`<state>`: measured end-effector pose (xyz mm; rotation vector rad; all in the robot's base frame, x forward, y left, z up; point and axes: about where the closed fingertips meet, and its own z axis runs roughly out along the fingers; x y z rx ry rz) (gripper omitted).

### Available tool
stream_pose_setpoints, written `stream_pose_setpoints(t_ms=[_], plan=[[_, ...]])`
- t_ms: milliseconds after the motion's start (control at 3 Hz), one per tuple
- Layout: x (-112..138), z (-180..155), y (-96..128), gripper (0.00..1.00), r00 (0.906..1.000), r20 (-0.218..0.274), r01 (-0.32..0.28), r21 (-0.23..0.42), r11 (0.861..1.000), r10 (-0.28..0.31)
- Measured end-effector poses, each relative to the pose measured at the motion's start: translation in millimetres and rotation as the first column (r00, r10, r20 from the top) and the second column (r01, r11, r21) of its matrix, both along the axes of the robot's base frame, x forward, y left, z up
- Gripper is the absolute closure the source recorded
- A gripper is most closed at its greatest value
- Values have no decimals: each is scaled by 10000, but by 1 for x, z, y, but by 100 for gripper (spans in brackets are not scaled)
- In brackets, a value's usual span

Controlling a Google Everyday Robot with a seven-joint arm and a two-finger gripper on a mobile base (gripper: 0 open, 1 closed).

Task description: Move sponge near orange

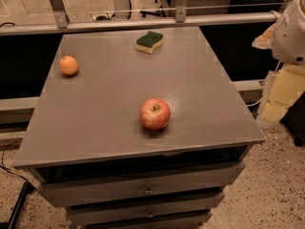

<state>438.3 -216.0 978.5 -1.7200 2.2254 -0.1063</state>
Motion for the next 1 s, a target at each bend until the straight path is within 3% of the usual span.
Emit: stream_pose_setpoints(t_ms=[333,667,1000], plan=[[0,0,0,0,10000,2,0,0,10000,0],[31,-9,9,0,9993,324,-172,221,9996,165],[91,-24,29,0,9958,873,-345,776,9964,277]])
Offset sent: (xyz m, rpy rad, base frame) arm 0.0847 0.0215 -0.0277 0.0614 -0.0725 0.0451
